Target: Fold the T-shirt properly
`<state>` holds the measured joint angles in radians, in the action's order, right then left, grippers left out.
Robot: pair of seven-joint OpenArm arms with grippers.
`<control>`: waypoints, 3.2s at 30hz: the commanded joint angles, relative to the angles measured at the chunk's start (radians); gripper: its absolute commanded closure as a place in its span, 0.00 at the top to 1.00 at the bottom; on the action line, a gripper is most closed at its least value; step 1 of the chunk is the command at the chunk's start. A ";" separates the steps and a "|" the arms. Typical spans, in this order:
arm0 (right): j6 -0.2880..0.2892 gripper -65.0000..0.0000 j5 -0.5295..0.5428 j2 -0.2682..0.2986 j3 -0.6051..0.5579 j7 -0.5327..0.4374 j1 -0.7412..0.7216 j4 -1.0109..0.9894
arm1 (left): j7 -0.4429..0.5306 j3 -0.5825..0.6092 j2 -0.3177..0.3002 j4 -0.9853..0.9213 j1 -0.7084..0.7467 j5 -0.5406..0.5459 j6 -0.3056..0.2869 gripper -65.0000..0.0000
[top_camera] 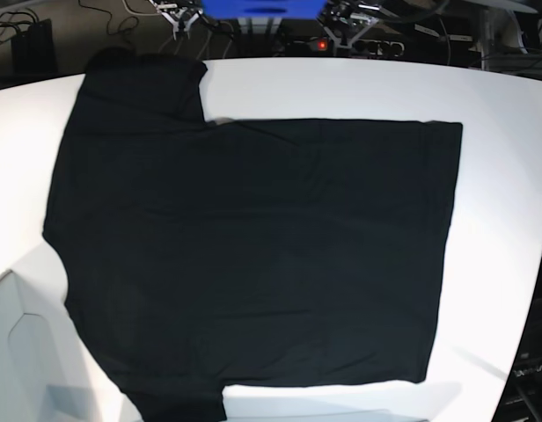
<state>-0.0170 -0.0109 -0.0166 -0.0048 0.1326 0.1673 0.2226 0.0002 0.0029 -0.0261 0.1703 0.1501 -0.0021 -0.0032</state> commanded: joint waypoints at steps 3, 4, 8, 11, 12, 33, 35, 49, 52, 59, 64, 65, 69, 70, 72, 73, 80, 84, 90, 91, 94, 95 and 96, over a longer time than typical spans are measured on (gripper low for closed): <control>0.019 0.00 0.006 0.000 -0.001 -0.001 0.002 0.002 | -0.001 0.004 -0.004 0.001 0.009 0.003 -0.001 0.00; 0.019 0.00 0.006 0.000 -0.001 -0.001 0.002 0.002 | -0.001 0.004 -0.004 0.001 0.009 0.003 -0.001 0.00; 0.019 0.00 0.006 0.000 -0.001 0.005 0.004 0.002 | -0.001 0.004 -0.004 0.001 0.010 0.003 -0.001 0.00; 0.019 0.00 0.006 0.000 -0.001 -0.003 0.016 0.005 | 0.002 0.003 -0.004 0.001 0.024 0.003 -0.001 0.00; 0.019 0.00 0.006 0.000 -0.001 -0.001 0.024 0.021 | 0.004 0.003 -0.004 0.002 0.026 0.003 -0.001 0.00; 0.022 0.00 0.006 0.000 -0.002 0.094 0.409 0.634 | -0.001 -0.002 -0.087 0.444 0.337 0.003 -0.001 0.00; 0.022 0.00 0.006 0.000 -0.002 0.117 0.504 0.786 | -0.001 -0.004 -0.116 0.596 0.440 0.004 -0.001 0.00; 0.022 0.00 0.007 0.025 0.007 0.187 0.974 1.665 | 0.005 -0.005 -0.398 1.507 0.946 0.351 0.007 0.00; 0.022 0.00 0.007 0.040 0.009 0.187 1.009 1.777 | 0.007 -0.013 -0.446 1.601 0.980 0.405 0.007 0.00; 0.022 0.00 0.007 0.039 0.061 0.184 0.954 1.820 | 0.001 -0.248 -0.354 1.778 1.015 0.422 0.001 0.01; 0.022 0.00 0.007 0.037 0.095 0.184 0.877 1.823 | -0.001 -0.395 -0.288 1.811 0.958 0.423 -0.002 0.08; 0.022 0.00 0.007 0.039 0.095 0.184 0.866 1.823 | -0.001 -0.407 -0.286 1.811 0.942 0.423 -0.002 0.15; 0.022 0.06 0.007 0.042 0.093 0.186 0.825 1.823 | -0.001 -0.415 -0.283 1.808 0.886 0.423 -0.002 0.49; 0.022 0.11 0.007 0.042 0.093 0.186 0.815 1.823 | -0.001 -0.415 -0.282 1.808 0.873 0.423 -0.002 0.54; 0.022 0.22 0.007 0.042 0.091 0.186 0.792 1.823 | -0.001 -0.415 -0.280 1.804 0.846 0.423 -0.002 0.63; 0.022 0.29 0.009 0.043 0.091 0.183 0.782 1.823 | -0.002 -0.415 -0.280 1.804 0.836 0.423 -0.002 0.64; 0.024 0.43 0.009 0.045 0.091 0.180 0.705 1.823 | -0.002 -0.412 -0.278 1.718 0.738 0.425 -0.002 0.64; 0.024 0.43 0.009 0.047 0.090 0.181 0.679 1.822 | -0.002 -0.413 -0.278 1.629 0.685 0.425 -0.002 0.64; 0.024 0.43 0.009 0.047 0.090 0.184 0.654 1.820 | -0.002 -0.406 -0.278 1.484 0.575 0.425 -0.002 0.64; 0.024 0.43 0.009 0.048 0.090 0.184 0.653 1.820 | -0.002 -0.406 -0.278 1.469 0.561 0.425 -0.002 0.64; 0.024 0.43 0.009 0.070 0.090 0.186 0.644 1.819 | -0.002 -0.406 -0.271 1.425 0.523 0.448 -0.002 0.64; 0.024 0.43 0.009 0.073 0.090 0.186 0.644 1.819 | -0.002 -0.406 -0.272 1.409 0.513 0.466 -0.002 0.64; 0.024 0.43 0.009 0.074 0.090 0.186 0.644 1.819 | -0.002 -0.404 -0.275 1.391 0.504 0.483 -0.002 0.64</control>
<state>0.0044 -0.0006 0.0551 0.0834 0.3405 0.8036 2.0270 -0.0254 -0.3965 -0.2897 1.5494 0.6514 0.4778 -0.0048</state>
